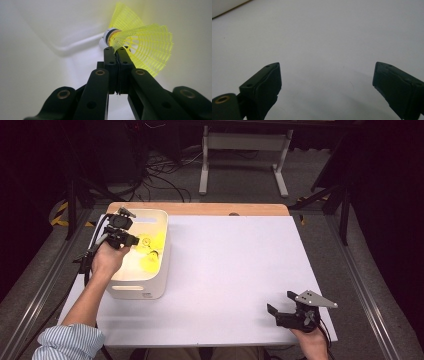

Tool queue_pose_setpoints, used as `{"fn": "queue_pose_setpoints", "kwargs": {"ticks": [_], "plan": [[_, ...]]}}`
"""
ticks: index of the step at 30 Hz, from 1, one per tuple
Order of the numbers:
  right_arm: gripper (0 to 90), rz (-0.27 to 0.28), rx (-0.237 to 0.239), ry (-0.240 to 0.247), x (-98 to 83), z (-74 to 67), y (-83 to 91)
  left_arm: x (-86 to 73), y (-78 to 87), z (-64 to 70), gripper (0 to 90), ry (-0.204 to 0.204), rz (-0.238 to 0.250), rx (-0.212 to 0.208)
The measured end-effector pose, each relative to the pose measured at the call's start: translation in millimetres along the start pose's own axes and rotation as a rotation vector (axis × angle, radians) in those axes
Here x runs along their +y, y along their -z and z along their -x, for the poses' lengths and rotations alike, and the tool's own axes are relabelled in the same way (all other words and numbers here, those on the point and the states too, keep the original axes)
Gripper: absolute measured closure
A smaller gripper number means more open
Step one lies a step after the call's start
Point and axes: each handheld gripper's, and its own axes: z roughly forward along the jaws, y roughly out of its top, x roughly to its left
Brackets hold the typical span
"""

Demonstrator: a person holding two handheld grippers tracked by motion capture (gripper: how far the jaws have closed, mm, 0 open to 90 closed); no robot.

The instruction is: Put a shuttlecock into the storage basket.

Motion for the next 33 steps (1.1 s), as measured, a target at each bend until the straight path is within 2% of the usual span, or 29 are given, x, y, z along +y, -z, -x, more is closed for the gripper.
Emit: {"fn": "queue_pose_setpoints", "kwargs": {"ticks": [14,21,22,25,33], "plan": [[8.9,-0.002,0.000,0.002,0.0,0.0,-0.2,-0.6,-9.7,-4.9,88.1,0.021,-0.026,0.002],[8.8,0.001,-0.001,0.003,0.1,0.3,0.0,-0.6,-9.3,-4.6,85.1,0.018,-0.019,-0.005],[8.8,0.000,-0.001,0.003,0.1,0.3,0.1,-0.6,-9.3,-4.5,83.1,0.018,-0.018,-0.008],[8.9,0.002,-0.002,0.004,0.2,0.2,0.2,-0.5,-8.3,-2.7,68.9,0.016,-0.013,-0.014],[8.8,0.000,0.000,0.004,0.2,-0.4,0.0,-0.4,-4.6,0.4,54.1,0.018,0.002,-0.027]]}}
